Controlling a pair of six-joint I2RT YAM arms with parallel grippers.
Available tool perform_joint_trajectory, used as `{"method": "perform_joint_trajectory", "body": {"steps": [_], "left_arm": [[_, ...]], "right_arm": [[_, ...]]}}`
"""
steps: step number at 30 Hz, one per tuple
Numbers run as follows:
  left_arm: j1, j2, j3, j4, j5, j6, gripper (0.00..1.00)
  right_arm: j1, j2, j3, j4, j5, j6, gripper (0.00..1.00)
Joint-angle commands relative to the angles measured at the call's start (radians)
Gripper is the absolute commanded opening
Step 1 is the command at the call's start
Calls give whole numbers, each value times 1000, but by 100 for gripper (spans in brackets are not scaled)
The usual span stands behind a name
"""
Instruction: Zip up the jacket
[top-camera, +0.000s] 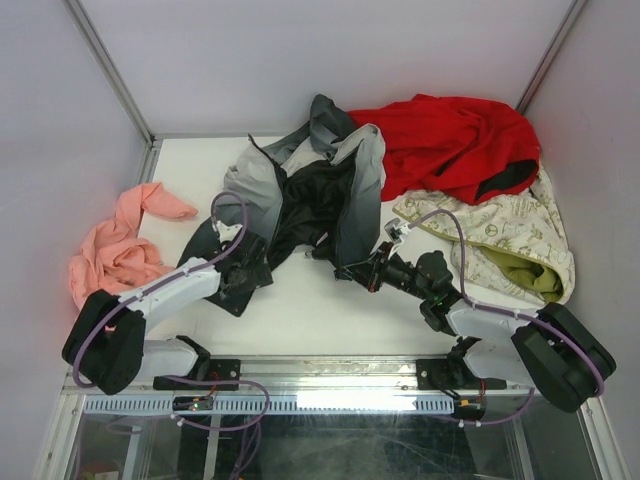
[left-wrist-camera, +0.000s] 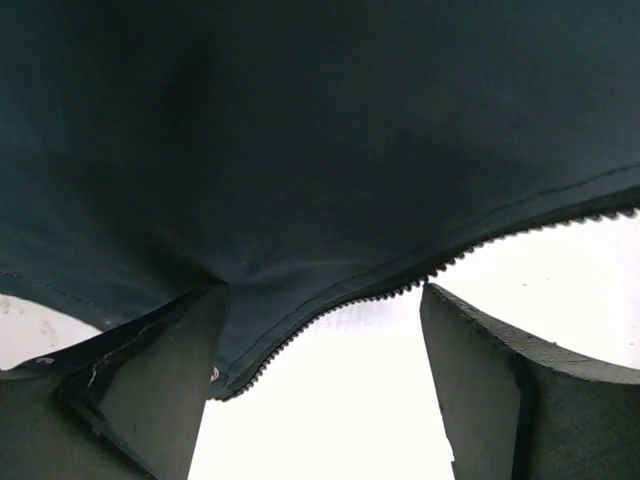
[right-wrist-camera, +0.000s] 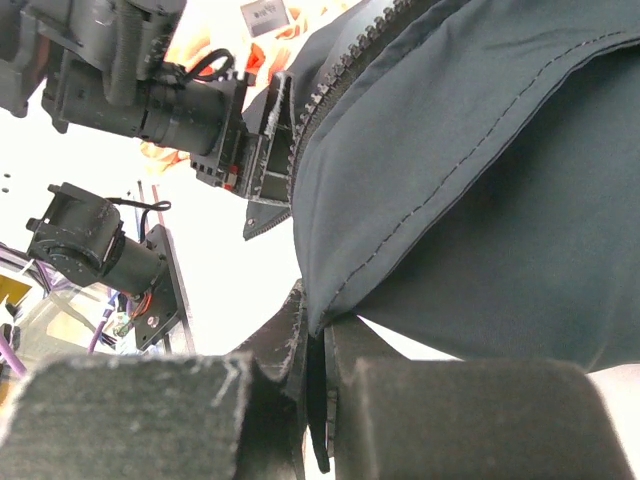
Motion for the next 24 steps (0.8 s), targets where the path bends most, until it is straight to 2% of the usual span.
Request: {"method": "perform_joint_trajectory", "body": {"steps": [1, 6, 13, 17, 18, 24], "left_arm": [[9, 62, 13, 30, 113, -10, 80], [-34, 117, 0, 196, 320, -69, 77], [-195, 331, 223, 315, 433, -91, 77], [-235, 406, 338, 327, 448, -64, 77], [-239, 408, 354, 327, 452, -61, 77], [-239, 286, 325, 255, 377, -75, 76]], "right_arm": [[-4, -34, 10, 16, 2, -25, 0], [-5, -75, 17, -51, 59, -33, 0], [-7, -196, 25, -217, 72, -33, 0], [-9, -267, 46, -341, 72, -33, 0], [-11, -278, 49, -365, 211, -71, 0], [-14, -308, 47, -411, 211, -71, 0]]}}
